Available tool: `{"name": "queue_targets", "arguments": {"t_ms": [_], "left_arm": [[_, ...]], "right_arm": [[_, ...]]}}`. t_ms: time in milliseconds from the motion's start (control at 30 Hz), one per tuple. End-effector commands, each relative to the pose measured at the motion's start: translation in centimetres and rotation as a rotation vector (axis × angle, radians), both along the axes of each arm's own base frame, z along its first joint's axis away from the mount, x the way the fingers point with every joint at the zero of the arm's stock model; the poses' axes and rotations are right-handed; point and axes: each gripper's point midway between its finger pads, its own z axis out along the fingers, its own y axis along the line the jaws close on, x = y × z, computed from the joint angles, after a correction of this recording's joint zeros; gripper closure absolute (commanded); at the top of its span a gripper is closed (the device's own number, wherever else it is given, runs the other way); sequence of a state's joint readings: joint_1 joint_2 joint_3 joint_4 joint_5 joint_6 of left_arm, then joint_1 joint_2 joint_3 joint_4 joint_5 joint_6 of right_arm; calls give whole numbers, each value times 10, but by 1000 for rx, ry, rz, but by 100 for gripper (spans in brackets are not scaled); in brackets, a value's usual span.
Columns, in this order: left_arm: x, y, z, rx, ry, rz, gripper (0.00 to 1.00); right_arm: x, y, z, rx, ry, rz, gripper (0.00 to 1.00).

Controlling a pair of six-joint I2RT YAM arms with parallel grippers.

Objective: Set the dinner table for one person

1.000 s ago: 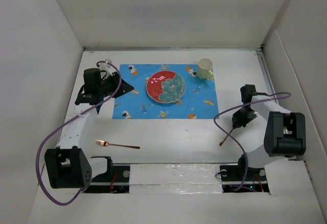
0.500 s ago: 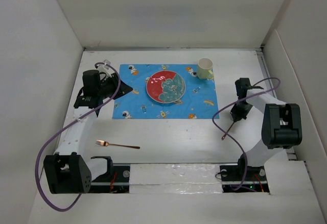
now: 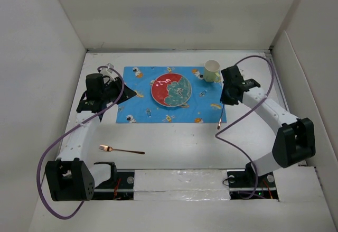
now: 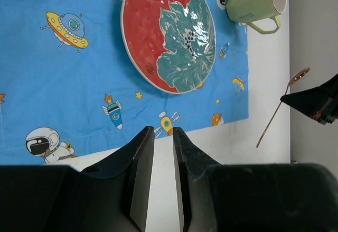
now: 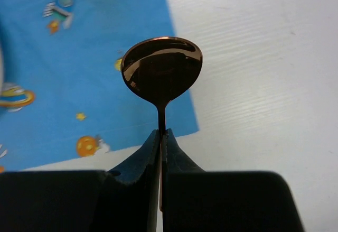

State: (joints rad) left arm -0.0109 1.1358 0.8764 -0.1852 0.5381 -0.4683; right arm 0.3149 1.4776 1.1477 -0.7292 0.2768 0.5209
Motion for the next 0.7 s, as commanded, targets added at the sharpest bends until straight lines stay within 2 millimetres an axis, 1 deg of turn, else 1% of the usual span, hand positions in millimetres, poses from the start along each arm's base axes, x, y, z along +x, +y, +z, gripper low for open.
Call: {"name": "queue_targets", "arguments": {"t_ms": [0,33,67,100,133,167,200,233,267,300,333,367,400,433,467,500,533,567,600,633,667], "left_arm": [[4,3,17,3,-51,11,81],[3,2,17,1,-49,8,81],[4,3,19,2,-52,10,81],[4,3,19,1,-50,10,82],[3,3,20,3,-54,9,82],[3,3,21,4,-52,12,82],[2,3,22,7,-54,12,82],[1,4,25,10,-60,15,82],[0,5,25,13,-55,17,82],[-1,5,25,17,-56,15,81],[-3,3,26,21,-59,8,81],[-6,3,26,23,-56,9,82],[-7,3,25,27,-53,10,82],[-8,4,27,31,-60,14,81],[-11,5,25,34,-54,13,81],[-12,5,25,35,-54,14,81],[-13,6,26,39,-55,19,81],[-15,6,23,43,-42,18,79],[-15,8,22,51,-41,31,78],[-16,10,23,58,-38,39,77],[-18,12,20,65,-26,49,76]], "right_arm": [[12,42,13,3,-2,129,100],[27,56,29,10,-46,161,100],[34,66,30,7,-48,186,100],[40,80,17,-12,-15,222,100],[48,88,17,-24,-18,253,100],[66,98,32,-15,-58,265,100],[74,108,14,-34,-18,287,100],[81,111,11,-46,-10,305,100],[95,122,23,-30,-36,328,100],[102,126,20,-28,-33,338,100],[110,127,1,-41,6,344,100],[112,130,-4,-38,23,358,100],[121,136,1,-31,7,361,100],[127,133,-15,-38,35,352,100],[132,129,-19,-37,42,343,100],[137,133,-19,-31,34,343,100],[142,128,-23,-28,37,329,100],[147,124,-35,-25,57,321,100],[151,126,-35,-21,52,323,100],[154,122,-38,-19,58,312,100],[154,122,-49,-26,77,313,100]]}}
